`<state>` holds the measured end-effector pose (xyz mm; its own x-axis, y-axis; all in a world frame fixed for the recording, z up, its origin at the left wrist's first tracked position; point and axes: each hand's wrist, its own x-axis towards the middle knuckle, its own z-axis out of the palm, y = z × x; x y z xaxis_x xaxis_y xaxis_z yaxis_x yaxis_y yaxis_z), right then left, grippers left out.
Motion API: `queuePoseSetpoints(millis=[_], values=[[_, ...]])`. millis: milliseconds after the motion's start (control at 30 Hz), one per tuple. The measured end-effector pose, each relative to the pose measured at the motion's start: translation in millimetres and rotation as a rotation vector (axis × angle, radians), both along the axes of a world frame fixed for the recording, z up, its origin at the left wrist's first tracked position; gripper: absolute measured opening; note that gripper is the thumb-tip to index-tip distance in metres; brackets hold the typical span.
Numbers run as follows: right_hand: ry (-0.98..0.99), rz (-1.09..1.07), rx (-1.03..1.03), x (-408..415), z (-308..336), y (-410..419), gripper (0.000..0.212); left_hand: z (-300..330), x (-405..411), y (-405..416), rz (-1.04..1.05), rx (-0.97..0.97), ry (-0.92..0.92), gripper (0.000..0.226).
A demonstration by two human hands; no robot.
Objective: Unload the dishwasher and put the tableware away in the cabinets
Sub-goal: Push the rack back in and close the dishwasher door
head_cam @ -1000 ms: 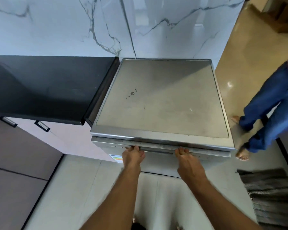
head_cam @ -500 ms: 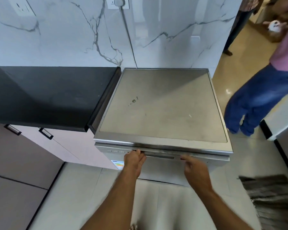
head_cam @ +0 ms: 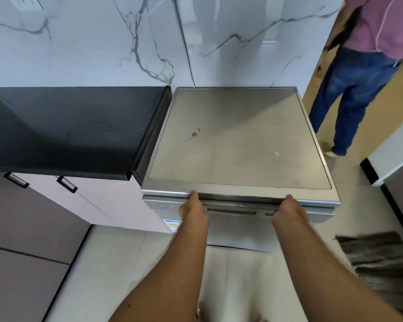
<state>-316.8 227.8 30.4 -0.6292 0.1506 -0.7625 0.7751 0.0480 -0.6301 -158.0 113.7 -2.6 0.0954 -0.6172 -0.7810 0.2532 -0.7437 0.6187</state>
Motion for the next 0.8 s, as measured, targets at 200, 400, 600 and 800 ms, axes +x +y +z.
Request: queuePoseSetpoints(millis=[200, 400, 600, 800], values=[[0.095, 0.116, -0.056, -8, -17, 1, 0.033, -28, -8, -20, -0.093, 0.017, -0.066, 0.064], [-0.017, -0.198, -0.149, -4, -30, -5, 0.058, -22, -14, -19, 0.011, 0.072, -0.169, 0.060], [-0.057, -0.187, -0.133, -12, -35, -20, 0.050, -13, -25, -22, 0.054, 0.099, -0.237, 0.076], [-0.059, -0.231, -0.189, -12, -51, -17, 0.025, -14, -24, -20, -0.082, -0.035, -0.041, 0.044]])
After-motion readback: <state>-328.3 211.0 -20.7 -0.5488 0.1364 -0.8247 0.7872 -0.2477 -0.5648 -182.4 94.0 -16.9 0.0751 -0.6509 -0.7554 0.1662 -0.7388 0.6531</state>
